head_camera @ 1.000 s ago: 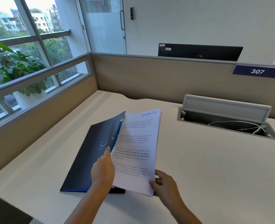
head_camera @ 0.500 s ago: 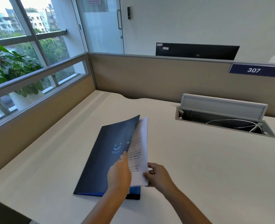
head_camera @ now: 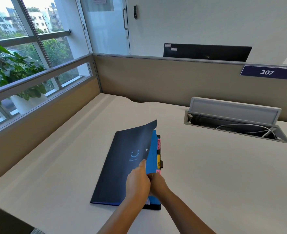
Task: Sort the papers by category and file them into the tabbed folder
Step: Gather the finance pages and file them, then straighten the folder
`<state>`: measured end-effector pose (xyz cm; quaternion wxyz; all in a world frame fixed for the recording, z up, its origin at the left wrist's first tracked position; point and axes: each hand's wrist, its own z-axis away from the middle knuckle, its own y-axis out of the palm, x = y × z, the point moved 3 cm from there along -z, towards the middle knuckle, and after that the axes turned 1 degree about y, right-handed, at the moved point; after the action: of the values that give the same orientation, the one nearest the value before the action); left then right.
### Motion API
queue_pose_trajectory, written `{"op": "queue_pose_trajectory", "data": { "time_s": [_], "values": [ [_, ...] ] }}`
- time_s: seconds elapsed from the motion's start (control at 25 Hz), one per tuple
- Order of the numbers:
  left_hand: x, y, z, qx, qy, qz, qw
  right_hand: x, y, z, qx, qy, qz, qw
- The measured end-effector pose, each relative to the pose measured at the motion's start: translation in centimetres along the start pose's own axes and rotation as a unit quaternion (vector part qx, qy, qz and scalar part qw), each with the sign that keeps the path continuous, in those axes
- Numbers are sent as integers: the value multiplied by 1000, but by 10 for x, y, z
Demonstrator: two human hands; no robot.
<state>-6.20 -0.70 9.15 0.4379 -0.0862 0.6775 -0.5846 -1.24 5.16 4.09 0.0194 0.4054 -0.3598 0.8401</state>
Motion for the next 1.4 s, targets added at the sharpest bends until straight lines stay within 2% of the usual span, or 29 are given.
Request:
{"op": "queue_pose_trajectory", "data": {
  "time_s": [0.12, 0.2, 0.28, 0.36, 0.48, 0.6, 0.72, 0.8, 0.92, 1.16, 1.4],
  "values": [
    [5, 10, -1, 17, 6, 55, 998, -11, -5, 0, 15, 47, -110, 993],
    [11, 15, 0, 39, 19, 112, 993, -27, -19, 5, -39, 88, -222, 970],
    [31, 15, -6, 32, 21, 108, 993, -48, -36, 11, -116, 131, -302, 937],
    [68, 12, -19, -10, -7, 51, 999, -71, -45, 13, -169, 162, -290, 928],
    [121, 1, -32, -68, -110, -3, 992, -83, -39, 10, -165, 187, -250, 935],
    [146, -1, -39, -35, -219, 58, 973, -78, -22, 7, -128, 197, -253, 939],
    [160, 2, -51, -22, -258, 103, 960, -72, -18, -2, -113, 188, -155, 963],
    [161, 4, -58, -3, -267, 144, 953, -69, -22, -2, -97, 200, -131, 966],
    [141, 12, -62, 4, -242, 201, 949, -74, -30, 4, -84, 192, -154, 966],
    [75, 27, -57, -13, -148, 248, 957, -111, -67, 40, -193, 182, -143, 954],
    [17, 79, -33, 52, -96, 237, 965, -163, -102, 87, -270, 224, -72, 934]
  ]
}}
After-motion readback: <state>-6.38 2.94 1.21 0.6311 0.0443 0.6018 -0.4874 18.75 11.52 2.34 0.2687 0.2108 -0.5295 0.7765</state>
